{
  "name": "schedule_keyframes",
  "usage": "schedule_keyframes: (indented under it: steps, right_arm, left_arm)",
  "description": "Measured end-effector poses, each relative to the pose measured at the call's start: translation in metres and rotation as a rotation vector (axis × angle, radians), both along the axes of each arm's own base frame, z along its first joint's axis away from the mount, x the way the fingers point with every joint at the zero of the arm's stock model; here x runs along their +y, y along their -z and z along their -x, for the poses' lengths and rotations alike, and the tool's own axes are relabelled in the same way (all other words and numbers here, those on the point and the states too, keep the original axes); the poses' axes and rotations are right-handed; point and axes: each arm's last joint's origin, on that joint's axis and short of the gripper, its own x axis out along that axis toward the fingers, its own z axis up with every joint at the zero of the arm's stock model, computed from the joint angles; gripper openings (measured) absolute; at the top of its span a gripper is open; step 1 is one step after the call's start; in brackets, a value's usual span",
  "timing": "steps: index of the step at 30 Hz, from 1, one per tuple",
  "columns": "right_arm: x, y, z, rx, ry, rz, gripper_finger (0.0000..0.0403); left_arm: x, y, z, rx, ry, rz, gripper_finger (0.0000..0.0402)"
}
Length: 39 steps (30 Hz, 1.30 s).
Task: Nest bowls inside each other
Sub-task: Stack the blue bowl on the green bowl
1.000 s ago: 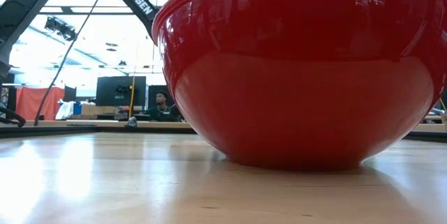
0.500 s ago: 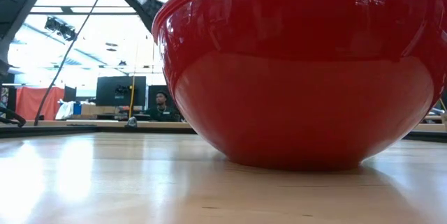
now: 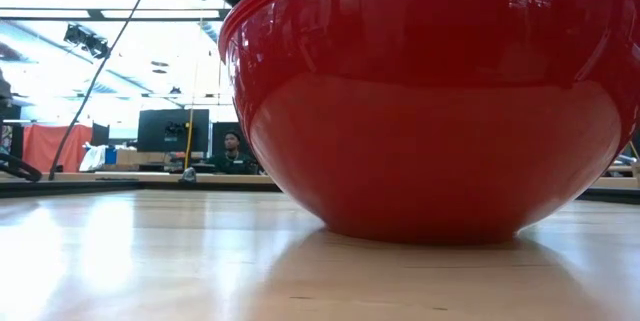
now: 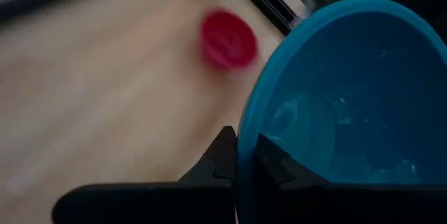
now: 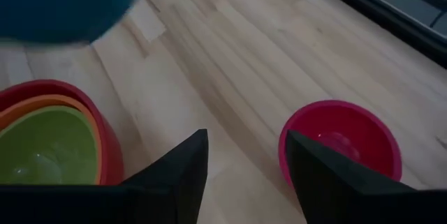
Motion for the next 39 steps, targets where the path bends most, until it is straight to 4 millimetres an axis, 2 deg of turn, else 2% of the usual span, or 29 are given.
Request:
schedule_keyframes:
  steps: [6,9,12,15,19,26,31,39]
  right_arm:
    - [-0.006,0.002,0.004,0.029,-0.036,-0.012,0.0198]
    - [-0.011,0.003,0.007,0.047,-0.046,-0.019,0.0198]
    - [-0.015,0.003,0.009,0.042,-0.062,-0.026,0.0198]
    - [-0.02,0.004,0.008,0.036,-0.085,-0.026,0.0198]
    - [-0.024,0.002,0.004,-0.009,-0.112,-0.012,0.0198]
    - [-0.026,-0.004,-0.002,-0.094,-0.122,0.013,0.0198]
    - [-0.026,-0.006,-0.004,-0.115,-0.129,0.016,0.0198]
    - [-0.027,-0.008,-0.005,-0.143,-0.123,0.019,0.0198]
  left_arm:
    - [-0.062,-0.002,-0.01,0.02,0.129,0.082,0.0015]
    - [-0.093,-0.01,-0.018,0.033,0.139,0.062,0.0015]
    - [-0.114,-0.014,-0.023,0.11,0.11,0.05,0.0015]
    - [-0.128,-0.011,-0.037,0.159,0.104,0.04,0.0015]
    - [-0.142,-0.002,-0.06,0.171,0.123,0.05,0.0015]
    - [-0.162,0.049,-0.086,0.338,0.176,0.107,0.0016]
    - [-0.168,0.06,-0.09,0.365,0.167,0.106,0.0016]
    - [-0.168,0.061,-0.088,0.387,0.142,0.045,0.0016]
